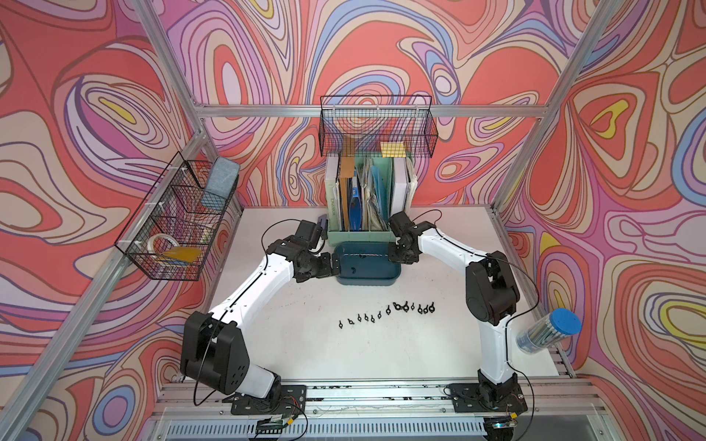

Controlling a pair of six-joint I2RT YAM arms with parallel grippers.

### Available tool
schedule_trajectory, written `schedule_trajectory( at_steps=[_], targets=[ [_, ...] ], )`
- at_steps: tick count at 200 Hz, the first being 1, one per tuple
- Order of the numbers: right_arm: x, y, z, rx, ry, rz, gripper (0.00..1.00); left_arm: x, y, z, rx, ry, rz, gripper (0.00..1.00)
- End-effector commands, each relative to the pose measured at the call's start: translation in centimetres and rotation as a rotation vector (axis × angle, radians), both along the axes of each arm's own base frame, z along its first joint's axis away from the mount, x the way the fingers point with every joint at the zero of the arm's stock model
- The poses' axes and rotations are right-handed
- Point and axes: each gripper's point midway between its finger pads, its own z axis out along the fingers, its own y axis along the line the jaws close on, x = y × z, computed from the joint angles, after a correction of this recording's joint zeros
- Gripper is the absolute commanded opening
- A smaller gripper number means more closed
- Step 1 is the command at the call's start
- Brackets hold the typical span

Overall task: Take out the wing nut from the storage box
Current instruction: Adjust the storage box at the center of the board.

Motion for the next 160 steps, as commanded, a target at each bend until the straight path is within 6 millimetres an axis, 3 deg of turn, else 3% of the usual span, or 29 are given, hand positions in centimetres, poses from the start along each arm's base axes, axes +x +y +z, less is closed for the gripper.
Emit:
schedule_trajectory(
  at_steps=[1, 20, 44, 83, 137, 160],
  targets=[
    [0.7, -0.3, -0.6, -0.024, -0.004, -0.004, 0.34, -0.7, 0.4, 0.8, -0.018, 0.027, -0.014, 0.99],
    [0.6, -0.3, -1.2, -0.031, 0.010, -0.004, 0.32, -0.5, 0.8, 1.3, -0.022, 0.011, -0.004, 0.99],
    [0.5, -0.1, -1.6, -0.021, 0.026, -0.007, 0.16, -0.4, 1.0, 1.5, -0.029, 0.006, 0.000, 0.99],
    [0.0, 0.0, -1.2, -0.030, 0.082, 0.006, 0.00, 0.1, 1.3, 1.8, -0.030, -0.010, 0.000, 0.99],
    [-2.3, -0.8, 1.1, -0.050, 0.270, 0.006, 0.00, 0.8, 2.1, 2.6, -0.090, -0.047, 0.027, 0.99],
    [-3.9, -0.7, 2.5, 0.023, 0.413, 0.003, 0.00, 1.0, 1.8, 2.8, -0.163, -0.055, 0.034, 0.99]
  ],
)
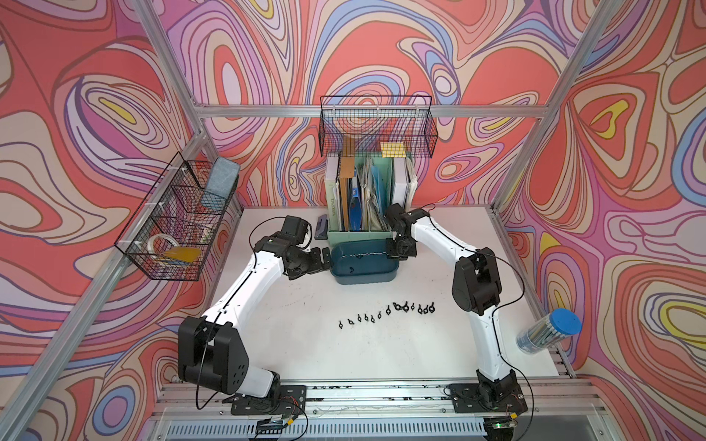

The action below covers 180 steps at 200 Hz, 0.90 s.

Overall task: Take out the wing nut from the storage box
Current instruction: Adjust the storage box at the center of the board.

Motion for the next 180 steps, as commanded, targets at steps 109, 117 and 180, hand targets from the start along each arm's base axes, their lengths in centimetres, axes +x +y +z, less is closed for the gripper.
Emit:
schedule_trajectory(
  at_steps=[109, 117, 180],
  targets=[
    [-7.3, 2.5, 2.8, 0.357, 0.419, -0.024, 0.00, -0.7, -0.9, 0.1, -0.186, -0.016, 0.047, 0.99],
    [-6.8, 2.4, 2.7, 0.348, 0.391, -0.023, 0.00, -0.9, -0.4, -0.3, -0.166, 0.008, 0.075, 0.99],
    [-1.7, 1.1, 0.6, 0.236, 0.049, -0.032, 0.00, -0.9, 0.1, -0.6, -0.161, 0.052, 0.104, 0.99]
  ],
)
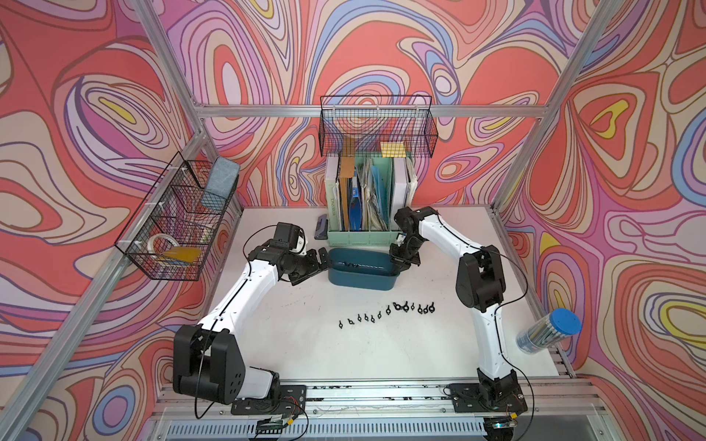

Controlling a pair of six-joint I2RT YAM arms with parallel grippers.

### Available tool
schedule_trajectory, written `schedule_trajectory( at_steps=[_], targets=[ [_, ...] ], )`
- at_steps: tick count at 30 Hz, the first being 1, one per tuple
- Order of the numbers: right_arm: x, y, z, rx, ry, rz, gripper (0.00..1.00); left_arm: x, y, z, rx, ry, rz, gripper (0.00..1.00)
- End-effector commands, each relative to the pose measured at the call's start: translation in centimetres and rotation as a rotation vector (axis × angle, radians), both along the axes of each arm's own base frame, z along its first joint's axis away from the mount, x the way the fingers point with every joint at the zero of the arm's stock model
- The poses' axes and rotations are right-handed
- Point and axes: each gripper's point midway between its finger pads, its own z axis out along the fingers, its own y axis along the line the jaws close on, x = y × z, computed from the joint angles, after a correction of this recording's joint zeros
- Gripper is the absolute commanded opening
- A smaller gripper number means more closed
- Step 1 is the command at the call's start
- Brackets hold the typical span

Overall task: Take out the wing nut from the storage box
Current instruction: Adjust the storage box at the center of the board, then pick up the wing nut from the storage box.

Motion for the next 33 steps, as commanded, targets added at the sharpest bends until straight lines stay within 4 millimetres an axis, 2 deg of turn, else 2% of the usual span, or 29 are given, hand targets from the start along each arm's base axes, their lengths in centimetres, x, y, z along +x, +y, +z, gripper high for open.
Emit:
schedule_trajectory(
  at_steps=[1, 4, 10, 18, 19, 21, 22, 26, 33],
  targets=[
    [3.5, -0.2, 1.0, -0.035, -0.244, -0.016, 0.00, -0.3, 0.6, 0.1, 0.011, 0.039, 0.033, 0.99],
    [4.8, -0.7, 0.2, -0.083, -0.352, -0.007, 0.00, -0.1, 0.8, 0.4, 0.015, 0.044, 0.054, 0.99],
    [7.4, -1.1, -0.2, -0.154, -0.524, -0.005, 0.00, 0.5, 0.2, 1.3, -0.015, 0.053, 0.054, 0.99],
    [8.5, -0.9, -1.6, -0.168, -0.578, 0.027, 0.00, 0.4, 0.3, 1.0, -0.012, 0.067, 0.061, 0.99],
    [8.5, -0.9, -1.6, -0.169, -0.580, 0.027, 0.08, 0.4, 0.4, 1.1, -0.010, 0.064, 0.063, 0.99],
    [8.4, -0.9, -1.5, -0.164, -0.585, 0.025, 0.35, 0.3, 0.5, 1.2, -0.005, 0.057, 0.065, 0.99],
    [8.3, -1.0, -1.3, -0.164, -0.587, 0.021, 0.38, 0.3, 0.6, 1.3, -0.004, 0.053, 0.068, 0.99],
    [8.2, -1.1, 0.0, -0.159, -0.614, 0.013, 0.39, 0.4, 0.7, 1.1, 0.006, 0.052, 0.073, 0.99],
    [7.6, -0.7, 4.0, -0.132, -0.668, 0.007, 0.42, 0.5, 0.3, 0.6, -0.014, 0.065, 0.058, 0.98]
  ],
)
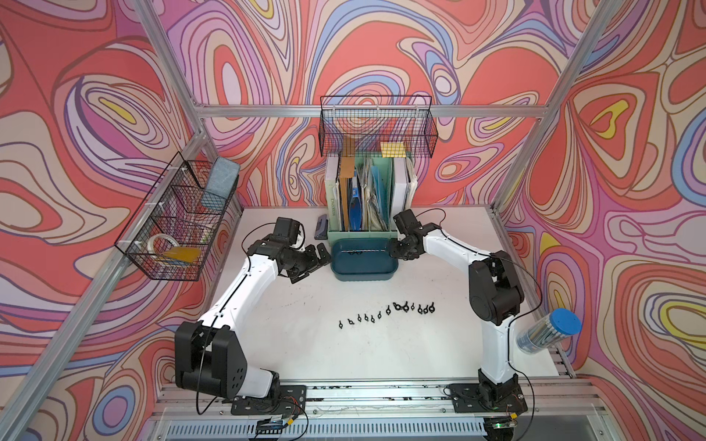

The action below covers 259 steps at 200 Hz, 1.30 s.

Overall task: Take out the wing nut from the storage box
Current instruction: Pick up the wing nut from the storage box.

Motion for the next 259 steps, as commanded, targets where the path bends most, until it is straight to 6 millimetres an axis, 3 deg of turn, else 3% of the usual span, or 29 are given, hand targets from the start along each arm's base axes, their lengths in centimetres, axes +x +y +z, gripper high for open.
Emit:
schedule_trajectory(
  at_steps=[1, 29, 56, 99, 124, 142, 201, 259],
  targets=[
    [-0.3, 0.7, 3.8, 0.017, -0.071, 0.002, 0.43, 0.0, 0.0, -0.3, -0.007, 0.019, -0.002, 0.98],
    [-0.8, 2.0, 4.6, 0.070, -0.020, -0.061, 0.41, 0.1, 0.1, -0.1, -0.004, 0.008, -0.006, 0.98],
    [-1.2, 5.2, 4.3, 0.165, 0.037, -0.137, 0.36, 0.2, 0.4, -0.1, 0.012, -0.003, 0.007, 0.99],
    [-1.2, 10.3, 1.5, 0.324, 0.145, -0.305, 0.30, -0.3, 1.2, 0.3, 0.059, -0.028, 0.009, 0.99],
    [-0.9, 11.8, 0.0, 0.394, 0.173, -0.411, 0.25, -0.8, 1.4, 0.4, 0.068, -0.032, 0.002, 0.99],
    [-0.6, 12.1, -1.3, 0.442, 0.200, -0.493, 0.19, -1.1, 1.3, 0.5, 0.058, -0.033, -0.001, 0.99],
    [1.1, 12.6, -4.3, 0.474, 0.211, -0.614, 0.21, -2.4, 1.4, 0.8, 0.055, -0.045, -0.014, 0.99],
    [2.5, 12.3, -5.1, 0.461, 0.184, -0.647, 0.26, -3.0, 1.7, 0.8, 0.075, -0.043, -0.022, 0.99]
  ],
)
